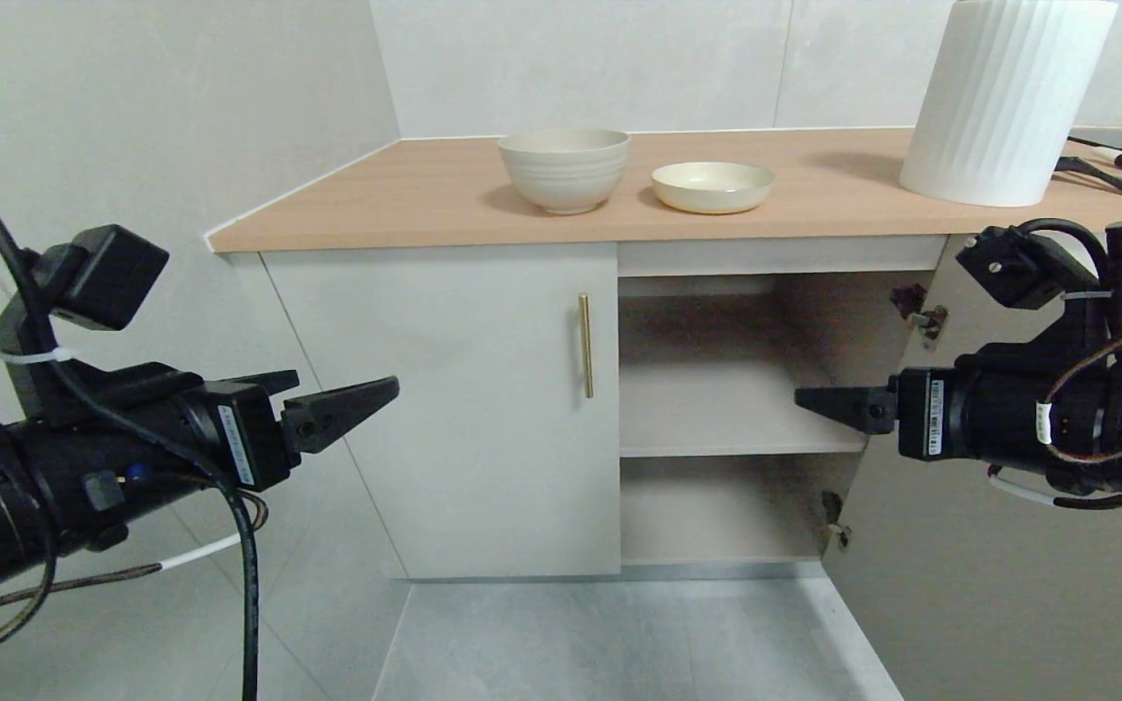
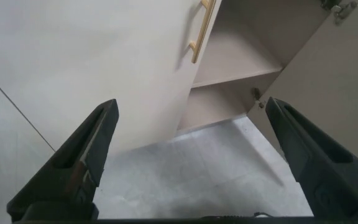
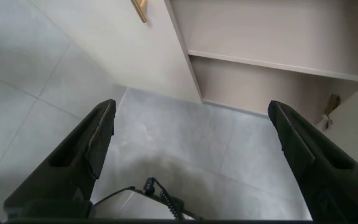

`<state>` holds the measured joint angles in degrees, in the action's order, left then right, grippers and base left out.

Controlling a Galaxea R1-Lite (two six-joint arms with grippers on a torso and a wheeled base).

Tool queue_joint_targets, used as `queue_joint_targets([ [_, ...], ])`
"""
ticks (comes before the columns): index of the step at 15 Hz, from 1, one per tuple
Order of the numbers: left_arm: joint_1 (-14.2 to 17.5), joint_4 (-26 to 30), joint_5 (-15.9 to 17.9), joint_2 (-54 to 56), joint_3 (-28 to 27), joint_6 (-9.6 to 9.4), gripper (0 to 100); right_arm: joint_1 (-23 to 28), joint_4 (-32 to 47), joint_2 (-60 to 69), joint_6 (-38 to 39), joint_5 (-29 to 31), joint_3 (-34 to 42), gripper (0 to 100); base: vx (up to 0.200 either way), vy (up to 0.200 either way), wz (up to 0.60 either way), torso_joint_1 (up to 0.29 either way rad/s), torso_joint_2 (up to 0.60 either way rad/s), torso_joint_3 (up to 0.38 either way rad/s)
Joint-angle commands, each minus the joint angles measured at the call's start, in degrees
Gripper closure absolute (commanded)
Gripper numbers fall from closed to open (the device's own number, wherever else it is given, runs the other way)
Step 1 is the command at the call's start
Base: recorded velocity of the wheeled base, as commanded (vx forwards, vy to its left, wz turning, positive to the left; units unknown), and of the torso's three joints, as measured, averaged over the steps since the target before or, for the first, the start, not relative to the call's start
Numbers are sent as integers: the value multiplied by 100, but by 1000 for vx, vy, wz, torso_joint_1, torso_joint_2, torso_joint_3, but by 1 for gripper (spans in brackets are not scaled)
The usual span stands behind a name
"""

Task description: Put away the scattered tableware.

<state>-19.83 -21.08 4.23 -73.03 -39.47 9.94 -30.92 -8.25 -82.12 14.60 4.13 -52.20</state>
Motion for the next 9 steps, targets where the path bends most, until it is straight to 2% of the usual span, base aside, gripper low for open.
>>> queue_joint_targets([
  [1,6,-10,-1,-62,1,0,0,7,-1,20,-1,0,17,0,0,0,0,0,0,0],
  [2,6,-2,-1,-71,1,0,0,7,-10,29,-1,9,26,0,0,0,0,0,0,0],
  [9,6,-37,-1,-106,-17,0,0,7,-10,178,-186,-9,166,0,200,0,0,4,2,4],
])
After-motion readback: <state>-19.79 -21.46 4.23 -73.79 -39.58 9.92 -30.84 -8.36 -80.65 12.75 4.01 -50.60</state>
